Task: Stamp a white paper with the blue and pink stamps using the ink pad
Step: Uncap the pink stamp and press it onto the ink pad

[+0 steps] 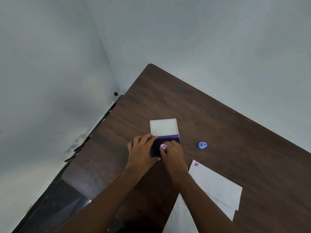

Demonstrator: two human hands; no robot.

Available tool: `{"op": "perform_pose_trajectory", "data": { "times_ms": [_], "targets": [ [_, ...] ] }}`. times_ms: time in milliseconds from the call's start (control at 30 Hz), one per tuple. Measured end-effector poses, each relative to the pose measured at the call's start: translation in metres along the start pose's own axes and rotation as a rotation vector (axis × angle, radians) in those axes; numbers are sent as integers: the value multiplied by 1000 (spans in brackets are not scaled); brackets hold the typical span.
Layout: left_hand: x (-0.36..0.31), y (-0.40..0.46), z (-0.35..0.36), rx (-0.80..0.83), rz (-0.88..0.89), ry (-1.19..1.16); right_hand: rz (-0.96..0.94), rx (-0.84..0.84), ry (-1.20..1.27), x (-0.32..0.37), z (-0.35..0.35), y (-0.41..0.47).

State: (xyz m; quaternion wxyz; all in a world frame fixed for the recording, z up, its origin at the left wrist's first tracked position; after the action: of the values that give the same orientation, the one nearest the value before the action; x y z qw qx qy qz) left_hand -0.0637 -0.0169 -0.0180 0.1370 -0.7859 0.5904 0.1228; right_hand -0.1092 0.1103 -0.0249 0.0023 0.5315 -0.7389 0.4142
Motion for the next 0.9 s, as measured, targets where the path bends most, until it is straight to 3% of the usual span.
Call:
{"op": "perform_pose_trajectory", "data": {
  "times_ms": [667, 733, 900],
  "targets": [
    [-1, -2, -1, 7, 27, 6, -108, -26, -44, -7, 3, 3],
    [-1, -1, -2, 8, 31, 11, -157, -91, -27, -8, -3, -1],
    [-3, 1, -4, 52, 59, 40, -188, -487, 252, -29, -39, -29]
  ]
}}
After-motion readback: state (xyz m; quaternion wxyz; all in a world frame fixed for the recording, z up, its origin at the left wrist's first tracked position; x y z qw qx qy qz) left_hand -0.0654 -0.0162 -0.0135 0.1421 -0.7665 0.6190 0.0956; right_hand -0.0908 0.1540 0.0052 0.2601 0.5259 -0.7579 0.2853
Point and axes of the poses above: each hand's wrist, its own y-axis towards the middle knuckle, its own z-axis out of the palm, x = y × z, the point moved 3 cm from there along y, towards the middle knuckle, and after that the axes turned 13 degrees about -x, right-handed, at the moved point
